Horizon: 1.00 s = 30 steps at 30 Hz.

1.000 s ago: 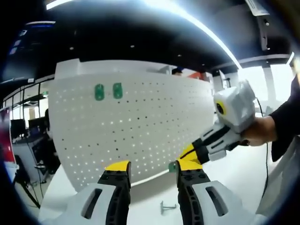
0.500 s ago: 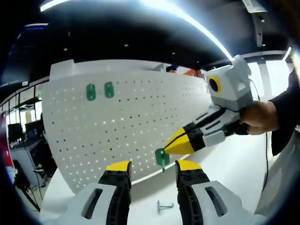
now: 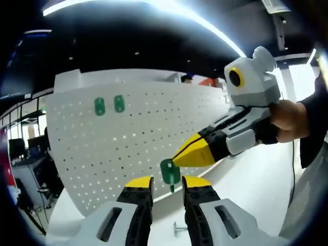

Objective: Insert the hook assembly into the mounting plate slot until the hook locks in place.

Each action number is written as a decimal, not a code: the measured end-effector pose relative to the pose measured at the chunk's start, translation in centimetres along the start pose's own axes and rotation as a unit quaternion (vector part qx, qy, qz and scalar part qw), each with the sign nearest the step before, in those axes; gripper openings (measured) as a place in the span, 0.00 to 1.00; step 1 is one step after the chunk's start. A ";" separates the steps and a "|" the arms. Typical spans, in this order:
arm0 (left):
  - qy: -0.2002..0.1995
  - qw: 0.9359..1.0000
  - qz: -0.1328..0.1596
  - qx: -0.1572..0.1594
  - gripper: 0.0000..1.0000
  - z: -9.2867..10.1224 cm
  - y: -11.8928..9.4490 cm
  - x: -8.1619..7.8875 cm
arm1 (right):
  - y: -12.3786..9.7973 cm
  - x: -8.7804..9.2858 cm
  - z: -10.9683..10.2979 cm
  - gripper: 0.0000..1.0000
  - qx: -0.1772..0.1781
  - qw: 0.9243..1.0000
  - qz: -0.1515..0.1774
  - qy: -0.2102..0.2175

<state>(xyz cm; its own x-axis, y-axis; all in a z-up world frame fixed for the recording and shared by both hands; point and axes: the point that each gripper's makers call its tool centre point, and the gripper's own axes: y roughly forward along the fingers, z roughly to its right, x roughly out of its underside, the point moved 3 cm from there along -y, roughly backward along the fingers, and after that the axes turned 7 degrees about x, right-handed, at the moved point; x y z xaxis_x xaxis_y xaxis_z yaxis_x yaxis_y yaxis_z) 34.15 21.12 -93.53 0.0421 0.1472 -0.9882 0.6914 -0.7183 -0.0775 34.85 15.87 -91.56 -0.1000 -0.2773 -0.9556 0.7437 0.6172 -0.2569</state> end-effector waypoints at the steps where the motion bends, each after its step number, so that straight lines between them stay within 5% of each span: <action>1: 0.001 1.000 0.000 0.000 0.20 0.0 0.0 0.0 | 0.0 -0.1 -0.1 0.00 -0.002 1.000 0.001 0.001; 8: 0.015 1.000 0.006 0.002 0.10 0.1 -0.1 -0.3 | 0.0 -0.1 -0.5 0.00 -0.006 1.000 0.001 0.006; 30: 0.036 0.999 0.004 0.008 0.04 0.3 0.0 -0.3 | -0.1 -0.1 -0.8 0.00 -0.012 1.000 0.003 0.025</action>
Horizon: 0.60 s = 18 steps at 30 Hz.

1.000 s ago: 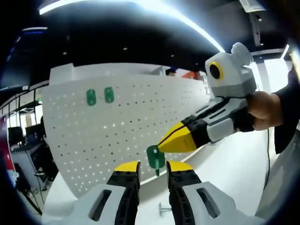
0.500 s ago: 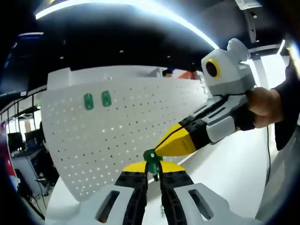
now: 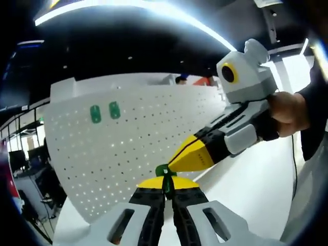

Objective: Insert the hook assembly into the mounting plate slot until the hook locks in place.

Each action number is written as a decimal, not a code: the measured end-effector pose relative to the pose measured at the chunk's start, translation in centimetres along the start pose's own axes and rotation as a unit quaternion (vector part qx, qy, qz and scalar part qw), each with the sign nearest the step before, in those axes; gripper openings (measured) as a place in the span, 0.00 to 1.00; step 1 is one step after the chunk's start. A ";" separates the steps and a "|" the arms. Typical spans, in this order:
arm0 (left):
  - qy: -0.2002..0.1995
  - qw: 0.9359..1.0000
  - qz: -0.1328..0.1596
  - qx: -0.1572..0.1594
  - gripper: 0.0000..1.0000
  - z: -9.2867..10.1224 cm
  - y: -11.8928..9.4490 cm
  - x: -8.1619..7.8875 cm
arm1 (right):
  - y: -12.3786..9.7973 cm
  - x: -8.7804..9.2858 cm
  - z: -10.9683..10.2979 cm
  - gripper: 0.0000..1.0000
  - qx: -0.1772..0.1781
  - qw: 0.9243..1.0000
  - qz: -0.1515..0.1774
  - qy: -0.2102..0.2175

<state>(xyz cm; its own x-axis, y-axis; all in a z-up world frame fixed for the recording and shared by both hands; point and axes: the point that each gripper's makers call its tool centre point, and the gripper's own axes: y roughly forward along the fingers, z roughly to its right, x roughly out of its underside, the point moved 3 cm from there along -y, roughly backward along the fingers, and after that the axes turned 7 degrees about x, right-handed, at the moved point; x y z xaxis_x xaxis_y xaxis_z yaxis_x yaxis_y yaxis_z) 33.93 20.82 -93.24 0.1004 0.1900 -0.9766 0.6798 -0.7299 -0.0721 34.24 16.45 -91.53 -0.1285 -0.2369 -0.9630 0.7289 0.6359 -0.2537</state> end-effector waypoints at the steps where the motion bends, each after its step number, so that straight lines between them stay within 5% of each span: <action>1: -0.001 1.000 0.000 0.000 0.04 0.0 0.0 0.0 | 0.0 0.0 0.0 0.00 0.000 1.000 0.000 0.000; 18: -0.022 1.000 -0.003 -0.002 0.03 -0.2 0.0 0.3 | -0.4 0.0 0.5 0.06 0.013 1.000 0.002 0.005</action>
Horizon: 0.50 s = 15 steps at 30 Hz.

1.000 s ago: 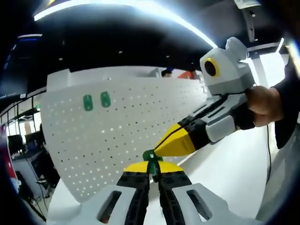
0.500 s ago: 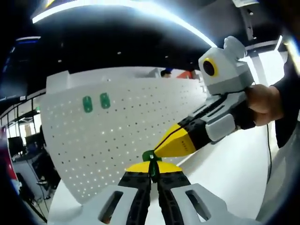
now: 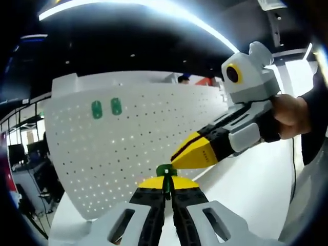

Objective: Insert the hook assembly into the mounting plate slot until the hook locks in place.

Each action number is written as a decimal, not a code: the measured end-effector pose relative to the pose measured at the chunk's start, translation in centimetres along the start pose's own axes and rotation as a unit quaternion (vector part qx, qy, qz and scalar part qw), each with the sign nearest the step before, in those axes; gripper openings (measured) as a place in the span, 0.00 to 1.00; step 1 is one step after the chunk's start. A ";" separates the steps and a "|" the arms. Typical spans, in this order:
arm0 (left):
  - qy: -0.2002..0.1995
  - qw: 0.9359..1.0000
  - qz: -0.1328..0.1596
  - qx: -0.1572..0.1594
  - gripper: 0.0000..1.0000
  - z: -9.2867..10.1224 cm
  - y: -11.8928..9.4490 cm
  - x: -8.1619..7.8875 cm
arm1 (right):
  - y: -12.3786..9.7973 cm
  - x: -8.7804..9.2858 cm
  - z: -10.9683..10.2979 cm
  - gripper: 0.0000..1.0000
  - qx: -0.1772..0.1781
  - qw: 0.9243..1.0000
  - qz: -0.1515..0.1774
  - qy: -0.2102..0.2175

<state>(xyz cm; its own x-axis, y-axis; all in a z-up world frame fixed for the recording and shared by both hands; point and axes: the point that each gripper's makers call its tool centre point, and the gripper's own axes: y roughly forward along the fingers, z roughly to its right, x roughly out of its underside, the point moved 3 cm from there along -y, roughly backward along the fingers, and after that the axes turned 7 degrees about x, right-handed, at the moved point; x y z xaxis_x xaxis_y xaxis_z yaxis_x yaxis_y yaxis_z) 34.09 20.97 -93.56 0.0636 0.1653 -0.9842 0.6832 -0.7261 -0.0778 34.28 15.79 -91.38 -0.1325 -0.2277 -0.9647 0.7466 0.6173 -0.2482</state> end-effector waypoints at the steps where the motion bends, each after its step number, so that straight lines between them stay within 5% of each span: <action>1: -0.002 1.000 0.000 -0.001 0.03 0.0 0.0 0.0 | -0.1 0.0 0.1 0.06 0.002 1.000 0.001 0.000; 15: -0.017 1.000 0.001 -0.005 0.03 -0.3 -0.1 0.1 | -1.4 0.7 0.7 0.19 0.023 1.000 0.015 -0.002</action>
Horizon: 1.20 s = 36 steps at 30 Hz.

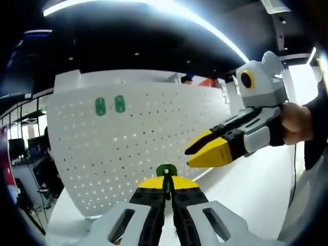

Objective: Insert the hook assembly into the mounting plate slot until the hook locks in place.

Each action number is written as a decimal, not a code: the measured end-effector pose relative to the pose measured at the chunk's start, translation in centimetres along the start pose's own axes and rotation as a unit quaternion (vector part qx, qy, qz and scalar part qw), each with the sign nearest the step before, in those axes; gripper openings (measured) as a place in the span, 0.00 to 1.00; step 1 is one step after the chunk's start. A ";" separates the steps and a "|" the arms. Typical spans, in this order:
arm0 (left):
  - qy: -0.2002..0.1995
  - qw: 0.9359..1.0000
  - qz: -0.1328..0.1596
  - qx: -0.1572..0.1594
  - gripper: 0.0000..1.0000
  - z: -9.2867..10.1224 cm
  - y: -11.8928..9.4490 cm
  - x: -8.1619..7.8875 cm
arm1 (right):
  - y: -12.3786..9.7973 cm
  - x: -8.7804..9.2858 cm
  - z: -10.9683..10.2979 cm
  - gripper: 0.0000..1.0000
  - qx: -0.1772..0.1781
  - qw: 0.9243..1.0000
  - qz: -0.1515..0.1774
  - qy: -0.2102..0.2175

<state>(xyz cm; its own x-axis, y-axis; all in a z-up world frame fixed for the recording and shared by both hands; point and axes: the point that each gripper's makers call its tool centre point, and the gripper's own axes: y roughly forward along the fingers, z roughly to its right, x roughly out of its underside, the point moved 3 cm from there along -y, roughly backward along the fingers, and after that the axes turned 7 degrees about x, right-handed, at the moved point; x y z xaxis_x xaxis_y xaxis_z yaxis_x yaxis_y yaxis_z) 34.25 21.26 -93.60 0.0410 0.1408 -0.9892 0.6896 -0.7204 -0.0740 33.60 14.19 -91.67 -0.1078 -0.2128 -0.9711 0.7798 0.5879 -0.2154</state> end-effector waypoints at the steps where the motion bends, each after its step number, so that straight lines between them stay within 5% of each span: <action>1: -0.001 1.000 0.000 0.000 0.03 0.0 0.0 0.0 | -0.1 0.0 -0.1 0.20 -0.003 1.000 0.003 0.000; 15: -0.012 1.000 0.002 -0.007 0.03 -0.4 -0.2 0.1 | -0.7 1.0 -0.9 0.40 -0.012 1.000 0.015 0.009; 36: -0.023 1.000 -0.016 -0.006 0.03 -0.3 0.0 1.2 | -3.5 5.2 -0.3 0.42 0.024 0.998 0.013 0.056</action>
<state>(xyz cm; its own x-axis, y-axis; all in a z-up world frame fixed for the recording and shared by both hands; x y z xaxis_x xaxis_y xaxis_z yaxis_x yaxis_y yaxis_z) 34.48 21.63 -94.71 -0.0137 0.1323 -0.9911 0.6990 -0.7075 -0.1041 30.10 11.28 -96.04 -0.1534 -0.1069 -0.9824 0.8114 0.5538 -0.1870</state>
